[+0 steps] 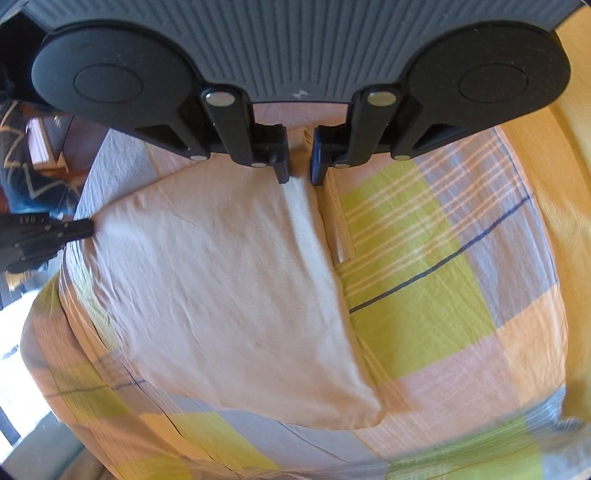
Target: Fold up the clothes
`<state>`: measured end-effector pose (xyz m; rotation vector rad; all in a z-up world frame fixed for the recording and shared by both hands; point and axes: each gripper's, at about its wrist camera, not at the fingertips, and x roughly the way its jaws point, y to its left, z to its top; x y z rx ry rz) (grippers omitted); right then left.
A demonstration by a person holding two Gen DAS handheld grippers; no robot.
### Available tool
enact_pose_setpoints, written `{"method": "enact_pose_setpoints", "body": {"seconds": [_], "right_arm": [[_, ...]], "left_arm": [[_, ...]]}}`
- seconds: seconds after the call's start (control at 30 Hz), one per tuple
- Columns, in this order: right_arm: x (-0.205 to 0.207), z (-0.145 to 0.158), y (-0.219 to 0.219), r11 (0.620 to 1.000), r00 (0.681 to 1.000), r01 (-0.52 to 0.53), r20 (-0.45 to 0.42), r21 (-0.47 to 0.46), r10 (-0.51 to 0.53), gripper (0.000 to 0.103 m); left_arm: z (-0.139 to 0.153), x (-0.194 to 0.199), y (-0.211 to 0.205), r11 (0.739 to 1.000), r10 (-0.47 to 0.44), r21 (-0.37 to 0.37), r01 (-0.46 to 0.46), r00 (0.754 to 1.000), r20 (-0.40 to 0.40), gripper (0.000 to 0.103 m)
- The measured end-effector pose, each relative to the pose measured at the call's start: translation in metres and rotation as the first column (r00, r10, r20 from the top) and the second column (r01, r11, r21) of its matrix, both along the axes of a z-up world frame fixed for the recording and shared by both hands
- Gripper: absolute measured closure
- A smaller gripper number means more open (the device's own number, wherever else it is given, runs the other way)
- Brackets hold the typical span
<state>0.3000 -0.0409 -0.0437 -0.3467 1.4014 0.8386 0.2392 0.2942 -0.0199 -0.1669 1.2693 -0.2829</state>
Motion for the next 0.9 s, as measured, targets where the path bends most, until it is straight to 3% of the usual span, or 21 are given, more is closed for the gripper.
{"method": "enact_pose_setpoints", "body": {"seconds": [0.1, 0.13, 0.23, 0.3, 0.4, 0.47, 0.53, 0.6, 0.7, 0.8, 0.9], "right_arm": [[0.009, 0.002, -0.023, 0.991, 0.993, 0.118, 0.004, -0.062, -0.118, 0.080], [0.012, 0.007, -0.030, 0.983, 0.985, 0.172, 0.003, -0.065, -0.172, 0.080], [0.014, 0.023, -0.040, 0.946, 0.945, 0.324, -0.049, 0.001, -0.324, 0.073], [0.011, 0.027, -0.039, 0.923, 0.921, 0.383, -0.085, 0.034, -0.379, 0.068], [0.003, 0.025, -0.029, 0.904, 0.899, 0.424, -0.145, 0.056, -0.413, 0.066], [-0.001, 0.023, -0.025, 0.892, 0.885, 0.448, -0.179, 0.067, -0.431, 0.065], [-0.002, 0.022, -0.026, 0.875, 0.865, 0.479, -0.207, 0.073, -0.456, 0.063], [-0.001, 0.020, -0.031, 0.853, 0.840, 0.517, -0.235, 0.075, -0.488, 0.061], [-0.001, 0.019, -0.041, 0.830, 0.812, 0.554, -0.264, 0.070, -0.520, 0.060], [0.001, 0.017, -0.051, 0.813, 0.789, 0.579, -0.290, 0.060, -0.541, 0.060], [0.003, 0.016, -0.062, 0.789, 0.760, 0.612, -0.315, 0.054, -0.569, 0.057]], "left_arm": [[0.010, 0.009, 0.000, 0.998, -0.036, 0.055, 0.035, 0.999, 0.006, 0.093], [0.017, 0.014, 0.000, 0.997, -0.049, 0.063, 0.048, 0.999, 0.020, 0.092], [0.038, 0.034, -0.003, 0.991, -0.106, 0.088, 0.100, 0.992, 0.069, 0.092], [0.049, 0.055, -0.015, 0.980, -0.180, 0.100, 0.171, 0.979, 0.098, 0.089], [0.056, 0.096, -0.049, 0.941, -0.335, 0.107, 0.323, 0.934, 0.128, 0.080], [0.056, 0.123, -0.081, 0.887, -0.459, 0.131, 0.442, 0.875, 0.154, 0.079], [0.052, 0.147, -0.112, 0.817, -0.576, 0.166, 0.553, 0.799, 0.172, 0.079], [0.045, 0.169, -0.143, 0.731, -0.682, 0.210, 0.649, 0.709, 0.180, 0.079], [0.031, 0.197, -0.187, 0.579, -0.815, 0.285, 0.764, 0.554, 0.172, 0.078], [0.017, 0.222, -0.219, 0.480, -0.877, 0.298, 0.825, 0.457, 0.149, 0.078], [0.002, 0.244, -0.245, 0.394, -0.919, 0.267, 0.880, 0.380, 0.104, 0.077]]}}
